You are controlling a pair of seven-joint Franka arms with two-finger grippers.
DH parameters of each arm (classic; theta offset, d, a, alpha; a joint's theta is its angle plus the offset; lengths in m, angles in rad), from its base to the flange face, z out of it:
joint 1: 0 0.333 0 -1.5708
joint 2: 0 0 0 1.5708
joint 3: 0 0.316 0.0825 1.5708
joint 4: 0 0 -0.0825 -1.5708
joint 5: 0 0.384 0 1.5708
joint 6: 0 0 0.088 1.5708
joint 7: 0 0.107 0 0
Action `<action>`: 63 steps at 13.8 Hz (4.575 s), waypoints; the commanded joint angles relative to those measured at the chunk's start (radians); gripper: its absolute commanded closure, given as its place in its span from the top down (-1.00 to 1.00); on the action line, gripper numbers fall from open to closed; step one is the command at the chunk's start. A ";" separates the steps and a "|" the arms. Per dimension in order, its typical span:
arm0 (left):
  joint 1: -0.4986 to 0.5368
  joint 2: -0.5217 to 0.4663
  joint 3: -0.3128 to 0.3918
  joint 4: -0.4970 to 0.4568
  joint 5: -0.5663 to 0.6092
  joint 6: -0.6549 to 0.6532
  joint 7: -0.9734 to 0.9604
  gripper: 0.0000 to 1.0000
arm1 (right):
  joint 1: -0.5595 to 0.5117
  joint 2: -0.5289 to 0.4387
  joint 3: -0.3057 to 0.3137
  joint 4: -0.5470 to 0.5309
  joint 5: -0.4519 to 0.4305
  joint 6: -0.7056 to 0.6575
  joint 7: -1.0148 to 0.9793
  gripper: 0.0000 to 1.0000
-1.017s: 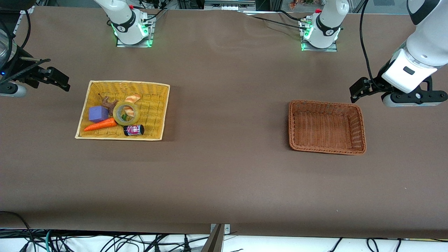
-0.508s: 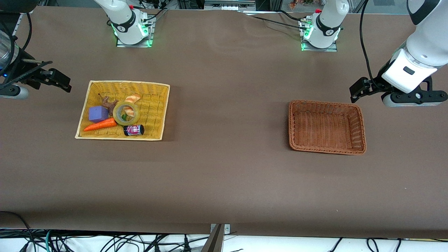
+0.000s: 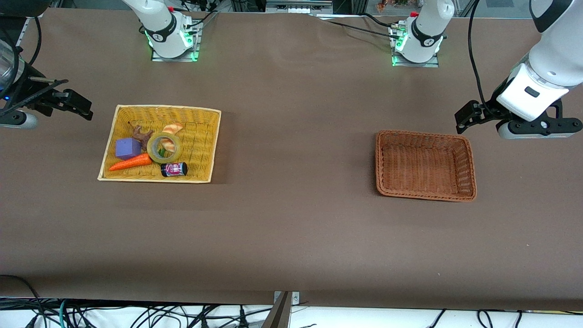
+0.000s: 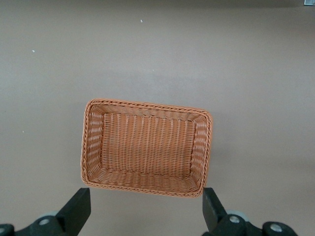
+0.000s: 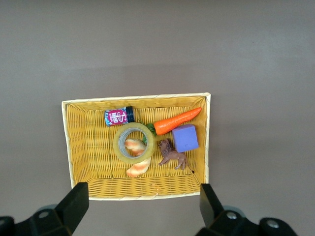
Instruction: Transfer tape with both arms
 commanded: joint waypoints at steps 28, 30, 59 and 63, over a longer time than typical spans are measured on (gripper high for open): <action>-0.007 0.001 0.006 0.017 -0.006 -0.022 0.022 1.00 | -0.004 0.106 0.012 -0.579 -0.011 0.508 -0.028 1.00; -0.007 0.001 0.006 0.017 -0.006 -0.022 0.022 1.00 | -0.004 0.135 0.012 -0.579 -0.013 0.542 -0.028 1.00; -0.005 0.001 0.006 0.017 -0.006 -0.022 0.022 1.00 | -0.007 0.228 0.004 -0.587 -0.015 0.693 -0.104 -1.00; -0.005 0.001 0.006 0.017 -0.006 -0.022 0.022 1.00 | -0.004 0.205 0.068 -0.419 0.001 0.489 -0.078 -1.00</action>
